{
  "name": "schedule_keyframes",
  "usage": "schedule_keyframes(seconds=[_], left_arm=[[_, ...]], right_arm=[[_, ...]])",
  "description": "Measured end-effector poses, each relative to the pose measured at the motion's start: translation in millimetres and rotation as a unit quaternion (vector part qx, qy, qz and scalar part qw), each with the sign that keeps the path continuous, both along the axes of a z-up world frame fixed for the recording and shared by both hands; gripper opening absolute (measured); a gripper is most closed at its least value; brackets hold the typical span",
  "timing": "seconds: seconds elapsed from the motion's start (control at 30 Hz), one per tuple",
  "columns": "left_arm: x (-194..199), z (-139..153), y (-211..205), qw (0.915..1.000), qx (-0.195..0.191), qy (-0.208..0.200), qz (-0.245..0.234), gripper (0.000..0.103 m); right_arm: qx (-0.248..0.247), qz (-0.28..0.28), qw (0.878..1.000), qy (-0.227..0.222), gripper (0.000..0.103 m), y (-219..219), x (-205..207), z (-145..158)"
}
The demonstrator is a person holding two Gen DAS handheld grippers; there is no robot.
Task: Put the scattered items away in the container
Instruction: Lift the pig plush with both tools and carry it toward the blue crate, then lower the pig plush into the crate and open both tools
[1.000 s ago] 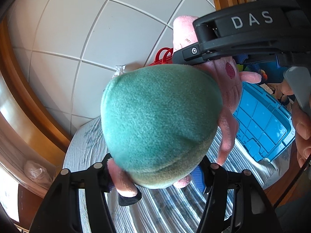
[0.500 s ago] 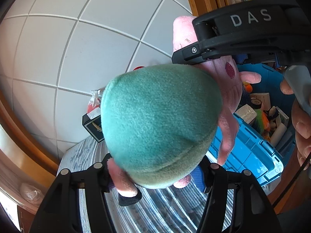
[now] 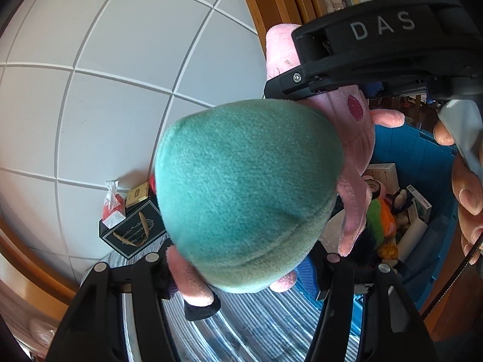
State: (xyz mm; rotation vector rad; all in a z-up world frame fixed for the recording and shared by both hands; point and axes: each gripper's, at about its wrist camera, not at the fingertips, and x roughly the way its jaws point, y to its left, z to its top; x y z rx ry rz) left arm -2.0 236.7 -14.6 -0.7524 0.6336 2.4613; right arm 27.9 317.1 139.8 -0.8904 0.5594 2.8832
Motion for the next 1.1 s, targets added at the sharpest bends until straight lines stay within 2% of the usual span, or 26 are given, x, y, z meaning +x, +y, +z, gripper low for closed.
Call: schedule_keyframes(seconds=[0.17, 0.53, 0.7, 1.1], left_arm=[[-3, -2, 46, 0.9997, -0.001, 0.000, -0.026, 0.060], [-5, -3, 112, 0.9972, -0.001, -0.008, -0.074, 0.060], [-9, 9, 122, 0.9962, -0.003, -0.012, -0.086, 0.060], [-17, 17, 152, 0.9945, -0.005, -0.018, -0.103, 0.060]], right_arm=[[-0.003, -0.025, 1.000, -0.002, 0.064, 34, 8, 3], [0.001, -0.078, 0.997, -0.005, 0.064, 94, 29, 7], [0.000, -0.094, 0.996, -0.009, 0.065, 116, 31, 4], [0.000, -0.116, 0.993, -0.015, 0.065, 152, 34, 4]])
